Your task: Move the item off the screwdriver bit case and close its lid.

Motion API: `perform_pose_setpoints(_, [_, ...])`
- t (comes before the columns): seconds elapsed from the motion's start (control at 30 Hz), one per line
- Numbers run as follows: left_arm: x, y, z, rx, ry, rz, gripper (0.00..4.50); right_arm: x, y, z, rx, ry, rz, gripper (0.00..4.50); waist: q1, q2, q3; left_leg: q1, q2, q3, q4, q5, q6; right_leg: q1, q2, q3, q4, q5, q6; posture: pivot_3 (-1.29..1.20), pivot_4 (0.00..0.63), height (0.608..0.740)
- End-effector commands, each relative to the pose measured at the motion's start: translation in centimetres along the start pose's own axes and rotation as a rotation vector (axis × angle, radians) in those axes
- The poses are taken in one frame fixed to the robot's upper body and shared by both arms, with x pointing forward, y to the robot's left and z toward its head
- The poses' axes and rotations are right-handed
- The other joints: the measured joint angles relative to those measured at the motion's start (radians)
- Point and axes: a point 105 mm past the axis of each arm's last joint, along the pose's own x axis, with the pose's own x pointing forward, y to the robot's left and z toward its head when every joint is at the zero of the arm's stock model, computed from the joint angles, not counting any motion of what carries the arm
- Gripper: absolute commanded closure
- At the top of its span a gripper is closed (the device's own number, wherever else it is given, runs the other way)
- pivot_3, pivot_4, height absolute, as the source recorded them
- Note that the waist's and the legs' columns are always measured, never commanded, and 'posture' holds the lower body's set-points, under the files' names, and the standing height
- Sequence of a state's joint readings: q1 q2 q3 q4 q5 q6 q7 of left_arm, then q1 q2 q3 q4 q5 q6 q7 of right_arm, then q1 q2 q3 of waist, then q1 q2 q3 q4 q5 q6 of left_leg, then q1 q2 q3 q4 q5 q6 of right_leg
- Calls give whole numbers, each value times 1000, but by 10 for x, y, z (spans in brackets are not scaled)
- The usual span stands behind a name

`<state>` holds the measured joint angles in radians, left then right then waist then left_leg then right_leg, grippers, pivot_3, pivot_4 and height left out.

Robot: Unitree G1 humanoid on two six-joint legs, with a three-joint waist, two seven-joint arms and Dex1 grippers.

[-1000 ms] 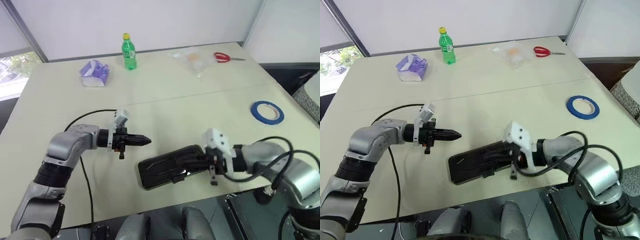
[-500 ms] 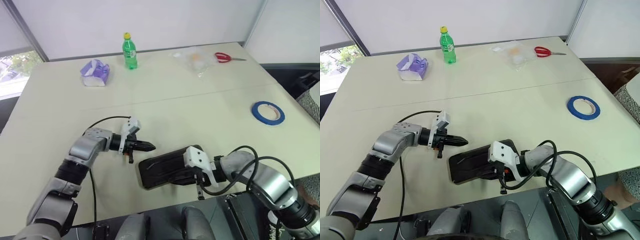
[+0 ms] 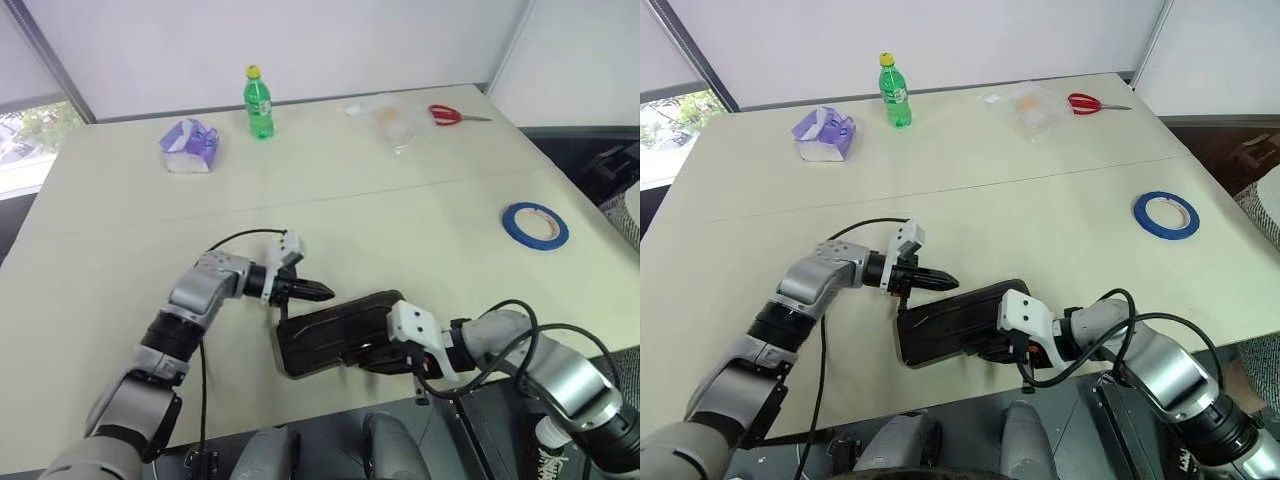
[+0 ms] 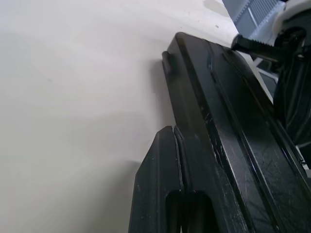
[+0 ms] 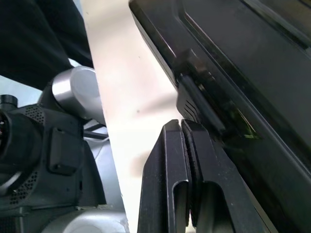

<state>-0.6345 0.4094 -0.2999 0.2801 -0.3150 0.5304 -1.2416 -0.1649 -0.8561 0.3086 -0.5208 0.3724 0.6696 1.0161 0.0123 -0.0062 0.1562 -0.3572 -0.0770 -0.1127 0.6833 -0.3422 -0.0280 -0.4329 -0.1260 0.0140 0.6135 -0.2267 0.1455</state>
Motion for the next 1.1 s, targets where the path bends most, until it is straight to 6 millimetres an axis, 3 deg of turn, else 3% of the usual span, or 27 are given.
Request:
perform_pose_setpoints(0.03, [3, -4, 7, 47, -12, -23, 4500, -2, -4, -2, -13, 9, -35, 4463, 0, 0, 0, 0, 0, 0, 0, 0, 0, 0, 0, 0, 0, 0, 0, 0, 150, 740])
perform_pose_setpoints(0.47, [18, -8, -10, 53, 32, -58, 4500, 4, -1, 4, 11, -24, -79, 4463, 0, 0, 0, 0, 0, 0, 0, 0, 0, 0, 0, 0, 0, 0, 0, 0, 150, 740])
perform_pose_setpoints(0.73, [19, -13, -27, 40, 73, -84, 4500, 9, -13, 6, 4, -51, -225, 4463, -7, -2, -1, 2, 1, 0, 0, 0, 0, 1, 2, 0, 0, 0, 0, 0, 150, 740])
perform_pose_setpoints(1.1, [21, -13, -29, 25, 70, -84, 4500, 13, -19, -1, -25, -27, -318, 4463, -10, -4, -2, 5, 2, 0, 0, 0, 0, 3, 3, 0, 0, 0, 0, 0, 150, 740])
